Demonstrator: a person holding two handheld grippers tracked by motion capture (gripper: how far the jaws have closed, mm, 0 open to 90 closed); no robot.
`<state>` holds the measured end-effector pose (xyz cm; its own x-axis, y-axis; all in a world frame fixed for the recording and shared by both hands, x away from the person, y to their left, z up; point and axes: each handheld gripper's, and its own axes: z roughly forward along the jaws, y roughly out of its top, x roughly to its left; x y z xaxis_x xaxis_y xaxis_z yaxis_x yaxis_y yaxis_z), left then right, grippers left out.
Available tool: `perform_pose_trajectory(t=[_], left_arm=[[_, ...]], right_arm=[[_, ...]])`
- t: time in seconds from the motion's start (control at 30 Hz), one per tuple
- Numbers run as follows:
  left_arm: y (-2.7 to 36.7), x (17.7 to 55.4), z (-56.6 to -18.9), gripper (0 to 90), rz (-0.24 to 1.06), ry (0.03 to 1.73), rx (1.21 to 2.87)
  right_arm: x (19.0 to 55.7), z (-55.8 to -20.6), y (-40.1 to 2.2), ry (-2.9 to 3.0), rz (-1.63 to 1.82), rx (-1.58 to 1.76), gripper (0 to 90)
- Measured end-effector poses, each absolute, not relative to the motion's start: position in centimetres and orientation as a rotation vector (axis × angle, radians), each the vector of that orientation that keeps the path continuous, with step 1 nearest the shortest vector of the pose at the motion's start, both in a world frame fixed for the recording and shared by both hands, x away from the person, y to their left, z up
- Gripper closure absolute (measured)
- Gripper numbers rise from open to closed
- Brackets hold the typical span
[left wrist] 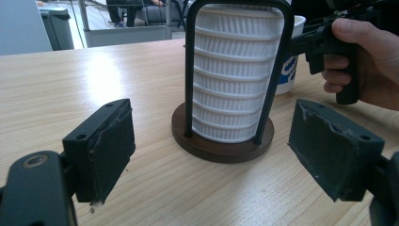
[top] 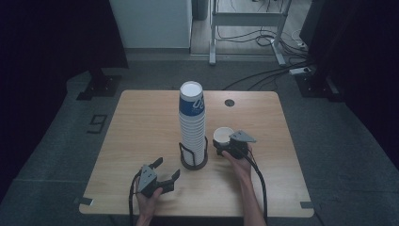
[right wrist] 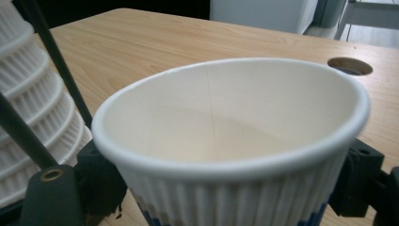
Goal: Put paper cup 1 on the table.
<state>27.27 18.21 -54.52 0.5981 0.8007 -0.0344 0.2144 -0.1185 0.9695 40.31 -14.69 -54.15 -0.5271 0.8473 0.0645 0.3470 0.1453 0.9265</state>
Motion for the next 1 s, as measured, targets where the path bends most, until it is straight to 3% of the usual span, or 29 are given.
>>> perform_pose_trajectory(t=[1.0], left_arm=[[18.3,27.4,-54.5,14.6,0.609,0.864,1.65]], right_arm=[[38.6,-54.8,-16.1,1.979,1.31,1.234,13.5]])
